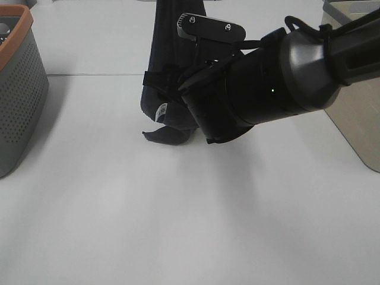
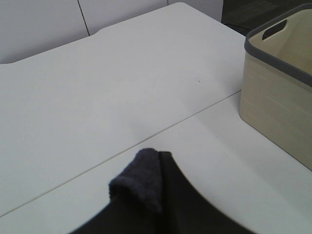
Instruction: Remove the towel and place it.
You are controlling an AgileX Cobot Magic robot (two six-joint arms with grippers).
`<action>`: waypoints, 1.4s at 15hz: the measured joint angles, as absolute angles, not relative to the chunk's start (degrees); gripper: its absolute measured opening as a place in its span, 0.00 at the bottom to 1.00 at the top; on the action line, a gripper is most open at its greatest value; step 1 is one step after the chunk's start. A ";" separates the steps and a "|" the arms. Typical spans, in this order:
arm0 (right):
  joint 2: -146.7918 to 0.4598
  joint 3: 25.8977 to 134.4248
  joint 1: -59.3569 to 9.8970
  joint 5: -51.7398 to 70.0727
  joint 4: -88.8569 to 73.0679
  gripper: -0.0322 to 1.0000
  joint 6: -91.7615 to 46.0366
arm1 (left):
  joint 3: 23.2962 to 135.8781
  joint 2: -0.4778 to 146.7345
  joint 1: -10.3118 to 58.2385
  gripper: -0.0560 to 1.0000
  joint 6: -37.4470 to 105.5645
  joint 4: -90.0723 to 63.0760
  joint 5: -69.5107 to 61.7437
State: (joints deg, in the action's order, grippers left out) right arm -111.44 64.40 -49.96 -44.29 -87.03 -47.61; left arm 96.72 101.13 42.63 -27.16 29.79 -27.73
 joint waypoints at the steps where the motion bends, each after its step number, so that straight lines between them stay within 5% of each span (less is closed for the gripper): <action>1: -111.44 64.40 -49.96 -44.29 -88.87 0.77 -50.02 | 96.72 101.13 42.63 0.05 -27.22 30.48 -27.73; 6: -111.55 64.40 -49.96 -42.91 -95.51 0.77 -59.76 | 96.72 101.13 42.63 0.05 -28.71 33.98 -27.73; 9: -112.70 64.40 -49.96 -42.74 -95.68 0.66 -61.76 | 96.72 101.13 42.63 0.05 -28.88 34.26 -27.73; 15: -114.76 64.52 -49.96 -42.80 -96.20 0.06 -63.31 | 96.72 101.13 42.63 0.05 -28.93 34.32 -27.73; 21: -109.55 64.52 -49.96 -35.98 -100.15 0.05 -86.23 | 96.72 99.69 40.11 0.05 -30.88 29.79 -27.73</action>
State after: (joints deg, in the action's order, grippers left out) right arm -109.55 64.52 -49.96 -35.98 -100.15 -86.23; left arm 96.72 99.69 40.11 -30.88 29.79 -27.73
